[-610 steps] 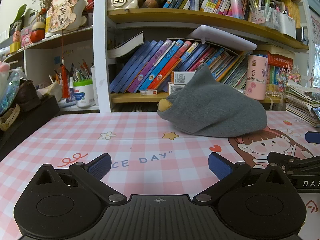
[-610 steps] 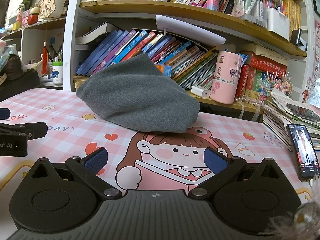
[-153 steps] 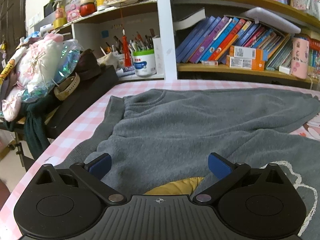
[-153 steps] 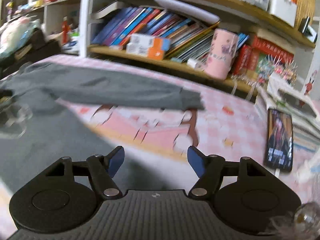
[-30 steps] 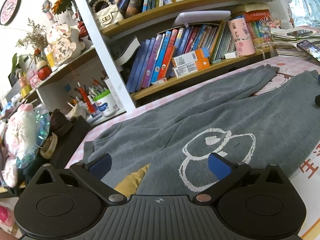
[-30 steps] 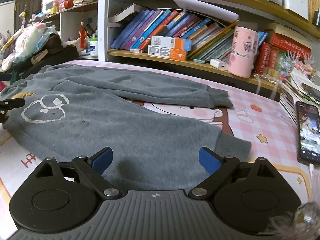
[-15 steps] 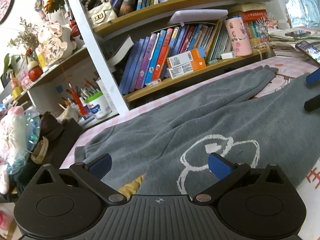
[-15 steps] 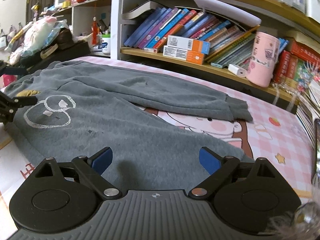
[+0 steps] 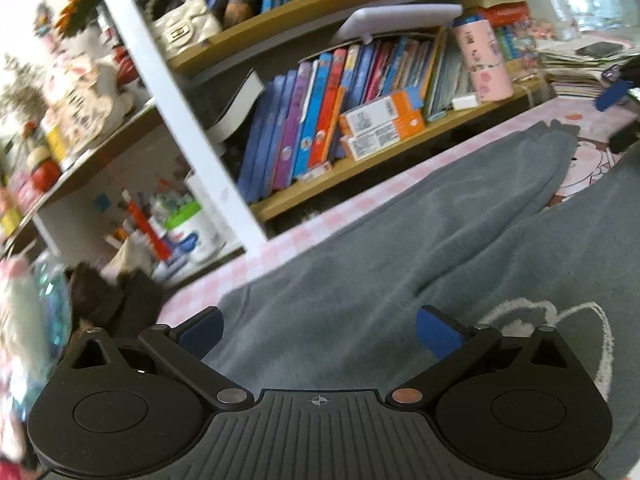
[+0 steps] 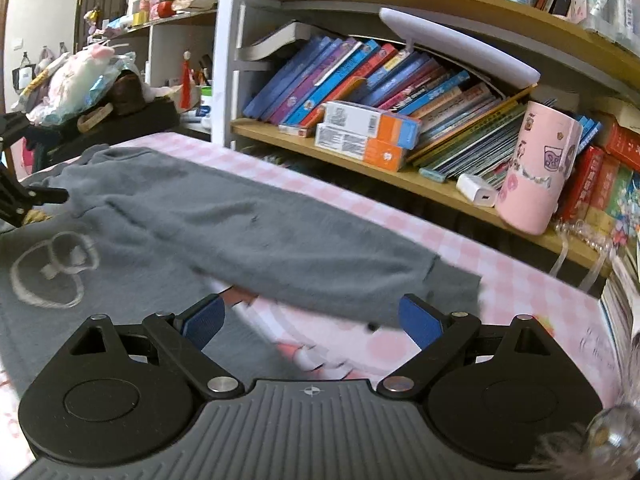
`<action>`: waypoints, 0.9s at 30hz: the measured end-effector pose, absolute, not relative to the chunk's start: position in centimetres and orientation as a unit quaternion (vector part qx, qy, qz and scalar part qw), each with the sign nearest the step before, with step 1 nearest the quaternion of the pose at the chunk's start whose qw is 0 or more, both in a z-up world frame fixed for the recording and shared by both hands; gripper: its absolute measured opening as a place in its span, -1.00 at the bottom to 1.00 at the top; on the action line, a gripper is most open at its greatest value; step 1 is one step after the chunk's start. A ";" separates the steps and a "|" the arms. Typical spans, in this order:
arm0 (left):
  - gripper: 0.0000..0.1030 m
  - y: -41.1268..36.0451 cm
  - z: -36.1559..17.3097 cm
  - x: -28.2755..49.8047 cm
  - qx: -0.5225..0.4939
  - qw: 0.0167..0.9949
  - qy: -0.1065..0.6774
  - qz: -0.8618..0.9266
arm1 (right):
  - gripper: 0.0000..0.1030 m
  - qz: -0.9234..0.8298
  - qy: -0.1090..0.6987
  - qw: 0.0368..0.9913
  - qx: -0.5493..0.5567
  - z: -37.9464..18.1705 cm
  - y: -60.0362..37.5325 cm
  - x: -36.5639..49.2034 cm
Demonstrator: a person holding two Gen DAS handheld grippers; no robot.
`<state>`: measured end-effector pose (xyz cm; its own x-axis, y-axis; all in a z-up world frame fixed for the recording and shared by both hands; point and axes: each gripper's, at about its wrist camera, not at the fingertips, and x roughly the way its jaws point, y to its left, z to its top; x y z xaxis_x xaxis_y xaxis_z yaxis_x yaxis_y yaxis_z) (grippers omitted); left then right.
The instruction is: Fold clothes
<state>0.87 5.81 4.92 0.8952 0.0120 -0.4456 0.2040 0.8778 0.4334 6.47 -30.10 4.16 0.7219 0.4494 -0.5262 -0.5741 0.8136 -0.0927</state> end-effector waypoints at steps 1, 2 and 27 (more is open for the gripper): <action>1.00 6.1 5.1 1.3 0.243 0.943 0.220 -0.056 | 0.83 0.277 0.255 0.919 -0.117 4.2 -30.4 7.4; 1.00 6.3 5.2 2.0 0.243 0.943 0.219 -0.053 | 0.83 0.276 0.262 0.919 -0.107 4.1 -30.7 8.4; 0.95 12.0 3.8 15.9 0.243 0.936 0.249 -0.055 | 0.45 0.228 0.327 0.907 -0.136 1.7 -30.7 24.8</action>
